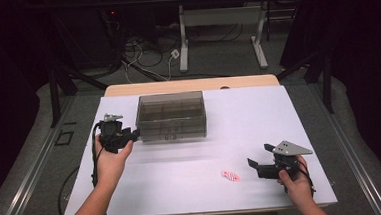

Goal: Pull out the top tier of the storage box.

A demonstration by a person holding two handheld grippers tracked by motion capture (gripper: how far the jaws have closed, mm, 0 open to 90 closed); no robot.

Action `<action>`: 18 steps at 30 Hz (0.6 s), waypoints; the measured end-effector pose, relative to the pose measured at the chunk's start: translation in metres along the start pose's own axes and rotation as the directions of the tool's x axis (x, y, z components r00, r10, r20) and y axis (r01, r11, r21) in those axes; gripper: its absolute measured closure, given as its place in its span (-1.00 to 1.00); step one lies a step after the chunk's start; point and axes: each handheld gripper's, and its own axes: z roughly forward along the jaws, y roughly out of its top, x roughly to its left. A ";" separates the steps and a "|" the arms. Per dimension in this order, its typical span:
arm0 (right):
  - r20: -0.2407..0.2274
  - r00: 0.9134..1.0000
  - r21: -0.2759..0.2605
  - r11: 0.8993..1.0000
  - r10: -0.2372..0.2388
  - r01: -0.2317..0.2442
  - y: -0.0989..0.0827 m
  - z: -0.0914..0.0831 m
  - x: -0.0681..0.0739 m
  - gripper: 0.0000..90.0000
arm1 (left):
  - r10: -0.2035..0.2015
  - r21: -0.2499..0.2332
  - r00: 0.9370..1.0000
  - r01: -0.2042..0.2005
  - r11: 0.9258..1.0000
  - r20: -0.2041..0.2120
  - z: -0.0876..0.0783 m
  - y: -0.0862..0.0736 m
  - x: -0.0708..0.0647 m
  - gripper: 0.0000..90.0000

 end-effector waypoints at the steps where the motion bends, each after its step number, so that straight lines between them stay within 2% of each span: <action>1: 0.000 1.000 0.000 1.000 0.003 -0.003 0.000 0.000 0.000 -0.68 | -0.005 0.010 1.000 0.005 1.000 0.000 0.001 0.001 0.000 0.37; 7: 0.000 1.000 0.000 1.000 0.000 0.000 0.000 0.000 0.000 -0.68 | -0.047 0.042 0.999 0.047 0.998 -0.012 0.006 0.006 0.002 0.49; 11: -0.004 1.000 0.004 1.000 -0.002 0.002 0.000 0.000 0.000 -0.68 | -0.094 0.067 0.996 0.095 0.993 -0.013 0.010 0.010 0.004 0.53; 18: -0.002 1.000 0.000 1.000 0.004 -0.004 0.000 0.000 0.000 -0.68 | -0.119 0.097 0.993 0.121 0.988 -0.027 0.021 0.012 0.004 0.62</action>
